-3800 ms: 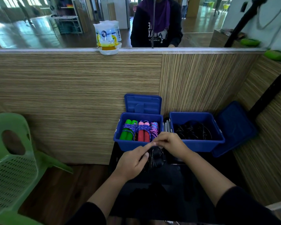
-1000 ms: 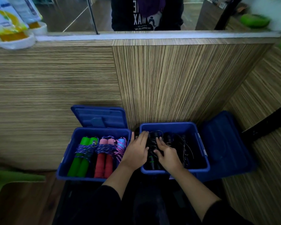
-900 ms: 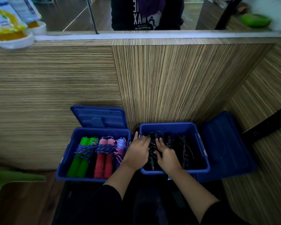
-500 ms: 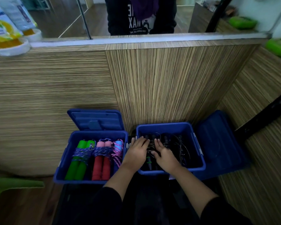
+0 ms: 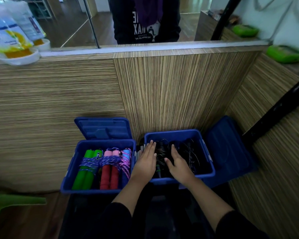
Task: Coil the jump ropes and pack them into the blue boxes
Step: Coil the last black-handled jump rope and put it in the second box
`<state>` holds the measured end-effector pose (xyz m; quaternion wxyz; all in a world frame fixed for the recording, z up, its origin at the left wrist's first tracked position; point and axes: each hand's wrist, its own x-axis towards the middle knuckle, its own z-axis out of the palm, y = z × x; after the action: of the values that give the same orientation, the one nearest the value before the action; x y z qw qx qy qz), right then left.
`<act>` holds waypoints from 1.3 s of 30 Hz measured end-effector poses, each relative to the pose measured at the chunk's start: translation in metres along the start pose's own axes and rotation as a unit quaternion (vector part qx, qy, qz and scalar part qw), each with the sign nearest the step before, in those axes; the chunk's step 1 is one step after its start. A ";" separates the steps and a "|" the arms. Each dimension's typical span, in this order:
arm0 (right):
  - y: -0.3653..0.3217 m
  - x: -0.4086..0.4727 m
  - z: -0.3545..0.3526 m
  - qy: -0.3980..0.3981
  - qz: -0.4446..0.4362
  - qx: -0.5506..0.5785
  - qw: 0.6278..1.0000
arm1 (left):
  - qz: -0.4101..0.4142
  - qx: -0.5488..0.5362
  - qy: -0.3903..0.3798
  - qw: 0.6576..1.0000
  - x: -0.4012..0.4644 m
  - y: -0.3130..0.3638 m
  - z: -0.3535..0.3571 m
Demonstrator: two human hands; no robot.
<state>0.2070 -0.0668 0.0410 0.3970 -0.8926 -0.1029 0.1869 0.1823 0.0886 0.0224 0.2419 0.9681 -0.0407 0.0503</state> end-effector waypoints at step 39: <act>0.032 0.049 -0.036 0.001 0.065 -0.222 0.973 | -0.023 0.150 -0.131 0.980 0.086 0.034 0.027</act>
<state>0.2673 -0.0957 0.0271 0.1758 -0.9635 -0.0836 0.1840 0.2659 0.0413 0.0243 0.0880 0.9923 -0.0416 -0.0772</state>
